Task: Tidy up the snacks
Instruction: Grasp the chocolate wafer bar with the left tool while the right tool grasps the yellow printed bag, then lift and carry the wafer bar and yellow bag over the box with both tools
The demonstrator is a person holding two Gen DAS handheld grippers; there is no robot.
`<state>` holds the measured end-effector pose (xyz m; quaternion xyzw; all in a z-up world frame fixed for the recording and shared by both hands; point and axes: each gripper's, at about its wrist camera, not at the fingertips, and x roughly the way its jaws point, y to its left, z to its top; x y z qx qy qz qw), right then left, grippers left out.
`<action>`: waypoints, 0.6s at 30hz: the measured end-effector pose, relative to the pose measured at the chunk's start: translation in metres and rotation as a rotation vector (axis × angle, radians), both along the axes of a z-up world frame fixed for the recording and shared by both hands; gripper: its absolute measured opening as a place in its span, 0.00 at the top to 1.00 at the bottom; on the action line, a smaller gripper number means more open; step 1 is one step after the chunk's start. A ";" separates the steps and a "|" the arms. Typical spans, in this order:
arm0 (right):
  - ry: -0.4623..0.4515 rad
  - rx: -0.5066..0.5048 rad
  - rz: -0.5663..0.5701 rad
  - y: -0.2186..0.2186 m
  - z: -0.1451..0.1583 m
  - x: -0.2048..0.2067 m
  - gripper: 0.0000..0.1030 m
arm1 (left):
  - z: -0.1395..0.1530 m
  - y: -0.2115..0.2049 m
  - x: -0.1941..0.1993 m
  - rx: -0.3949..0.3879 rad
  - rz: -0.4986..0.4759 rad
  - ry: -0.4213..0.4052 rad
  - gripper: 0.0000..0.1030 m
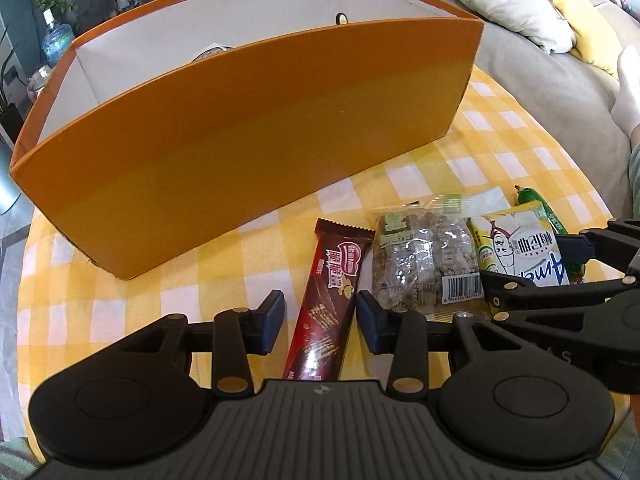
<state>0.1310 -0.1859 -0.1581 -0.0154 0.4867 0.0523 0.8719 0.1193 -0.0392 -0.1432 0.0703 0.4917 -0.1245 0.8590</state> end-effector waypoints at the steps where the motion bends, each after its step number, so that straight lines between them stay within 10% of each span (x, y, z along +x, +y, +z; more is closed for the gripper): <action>1: -0.003 -0.004 0.004 0.001 0.000 -0.001 0.44 | 0.000 -0.001 0.000 -0.002 -0.003 -0.002 0.61; 18: 0.010 0.083 0.018 -0.019 0.018 -0.012 0.50 | 0.022 0.011 -0.013 -0.085 0.031 0.022 0.75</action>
